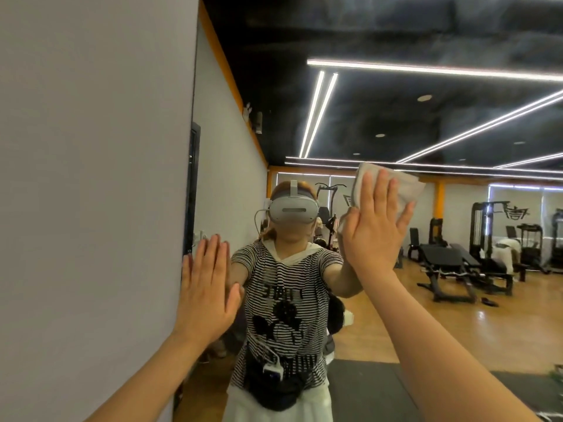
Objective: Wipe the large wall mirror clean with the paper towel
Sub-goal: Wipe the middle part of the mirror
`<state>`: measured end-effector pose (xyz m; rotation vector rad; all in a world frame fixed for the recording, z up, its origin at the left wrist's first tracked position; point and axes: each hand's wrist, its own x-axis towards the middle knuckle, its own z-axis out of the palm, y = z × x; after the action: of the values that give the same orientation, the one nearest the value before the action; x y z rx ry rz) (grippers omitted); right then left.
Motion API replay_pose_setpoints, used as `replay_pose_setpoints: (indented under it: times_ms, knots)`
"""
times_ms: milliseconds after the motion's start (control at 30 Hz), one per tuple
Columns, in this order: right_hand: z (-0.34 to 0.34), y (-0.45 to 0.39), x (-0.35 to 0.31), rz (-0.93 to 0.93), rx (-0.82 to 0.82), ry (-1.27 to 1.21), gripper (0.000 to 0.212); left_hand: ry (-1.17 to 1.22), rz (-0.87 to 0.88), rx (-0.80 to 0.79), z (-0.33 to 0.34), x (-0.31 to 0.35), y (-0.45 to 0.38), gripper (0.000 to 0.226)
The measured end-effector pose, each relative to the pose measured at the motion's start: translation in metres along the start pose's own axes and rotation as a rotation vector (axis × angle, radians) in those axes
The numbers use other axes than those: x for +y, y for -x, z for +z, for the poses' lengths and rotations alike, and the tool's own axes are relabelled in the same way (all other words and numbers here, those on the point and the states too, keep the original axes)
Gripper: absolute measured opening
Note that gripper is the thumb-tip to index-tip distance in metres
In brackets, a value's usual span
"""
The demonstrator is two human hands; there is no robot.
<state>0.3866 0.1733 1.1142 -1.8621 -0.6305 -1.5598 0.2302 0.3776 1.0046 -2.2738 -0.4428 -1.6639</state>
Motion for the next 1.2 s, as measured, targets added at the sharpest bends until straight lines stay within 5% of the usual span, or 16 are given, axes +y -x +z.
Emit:
replay_pose_setpoints:
  times_ms: [300, 500, 667, 867, 1033, 1200]
  knots:
    - [-0.004, 0.021, 0.015, -0.054, -0.088, 0.022, 0.061, 0.007, 0.045, 0.045, 0.006, -0.008, 0.003, 0.073]
    - [-0.003, 0.014, -0.037, 0.172, -0.117, 0.047, 0.061, 0.002, 0.051, 0.045, 0.009, -0.009, 0.004, 0.071]
    - [0.013, 0.025, -0.109, -0.069, -0.166, 0.000, 0.060, 0.018, 0.052, 0.064, 0.009, -0.010, 0.005, 0.073]
    - [0.009, 0.026, -0.055, -0.246, -0.211, 0.026, 0.056, 0.014, 0.070, 0.069, 0.009, -0.012, 0.004, 0.073]
    - [-0.008, 0.018, -0.005, -0.022, -0.212, 0.035, 0.058, 0.015, 0.073, 0.074, 0.009, -0.011, 0.006, 0.074]
    - [-0.002, 0.018, -0.041, 0.235, -0.142, -0.051, 0.060, -0.012, 0.072, 0.073, 0.012, -0.010, 0.006, 0.072]
